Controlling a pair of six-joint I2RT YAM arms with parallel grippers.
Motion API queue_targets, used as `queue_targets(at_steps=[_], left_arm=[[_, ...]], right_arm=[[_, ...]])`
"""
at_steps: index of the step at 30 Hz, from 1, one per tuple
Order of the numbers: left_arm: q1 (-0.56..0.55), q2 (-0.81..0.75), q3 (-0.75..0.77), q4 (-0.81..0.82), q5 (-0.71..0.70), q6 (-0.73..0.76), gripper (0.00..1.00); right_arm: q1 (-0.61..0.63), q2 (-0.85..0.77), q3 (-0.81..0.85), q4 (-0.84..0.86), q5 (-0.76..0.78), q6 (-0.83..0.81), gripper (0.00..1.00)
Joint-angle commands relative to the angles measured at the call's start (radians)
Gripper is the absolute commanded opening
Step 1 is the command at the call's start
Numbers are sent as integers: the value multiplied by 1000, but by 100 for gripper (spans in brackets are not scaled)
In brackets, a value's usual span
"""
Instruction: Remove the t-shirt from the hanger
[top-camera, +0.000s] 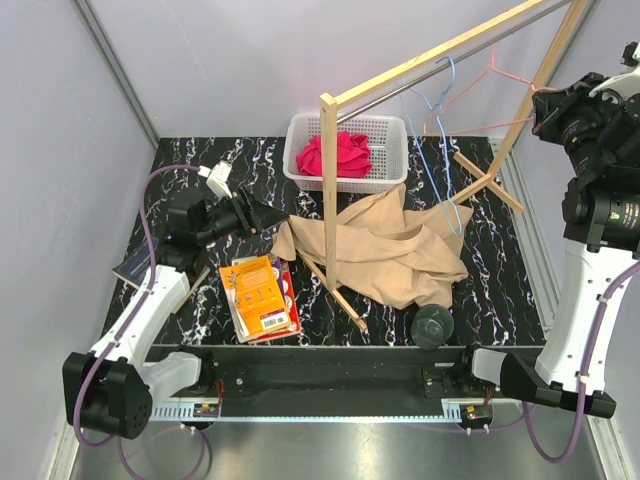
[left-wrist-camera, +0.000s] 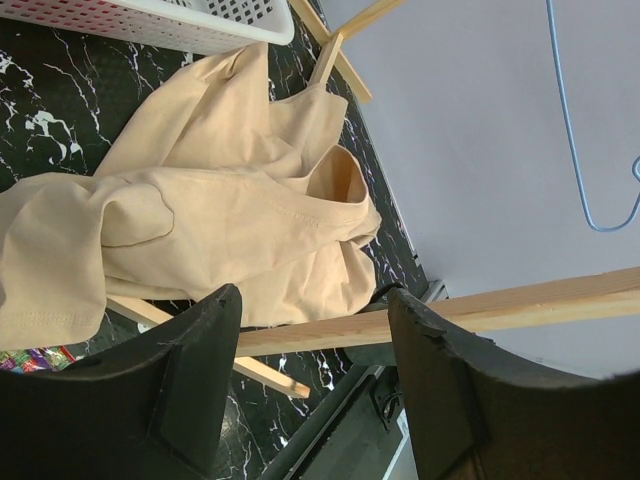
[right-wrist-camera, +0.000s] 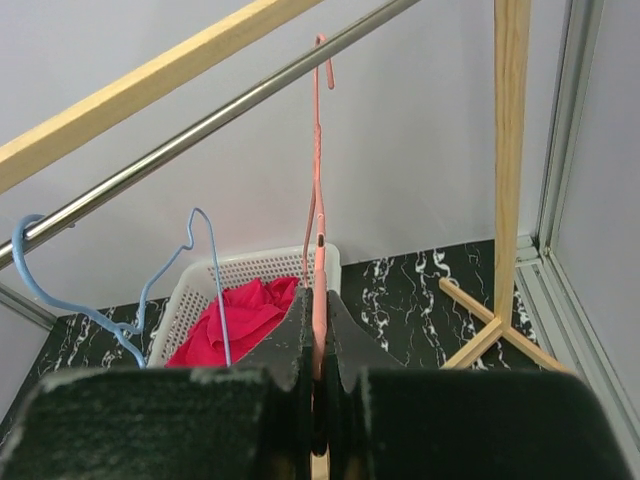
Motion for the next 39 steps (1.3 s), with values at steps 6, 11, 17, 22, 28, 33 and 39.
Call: queue_targets(at_steps=[6,11,17,22,28,33,39], left_arm=[[-5,-30,17,21,-4,25,63],[-5,-39,14,23,-7,25,63],[-5,-48,9,18,-8,25,63],[-5,-57,11,15,-8,25,63],[-5,-61,6,13,-2,27,63],[-5,-67,0,12,-2,28,64],[-12,-61,-6,13,6,30,64]], right_arm=[[-4,-7,81,-25,2,-20,0],[-4,1,119,-33,-2,-23,0],[-4,11,174,-53,-2,-25,0],[-4,-2,168,-66,4,-15,0],[-4,-48,107,-73,25,-15,0],[-4,-88,62,-76,39,-20,0],[-4,-153,-17,-77,70,-3,0]])
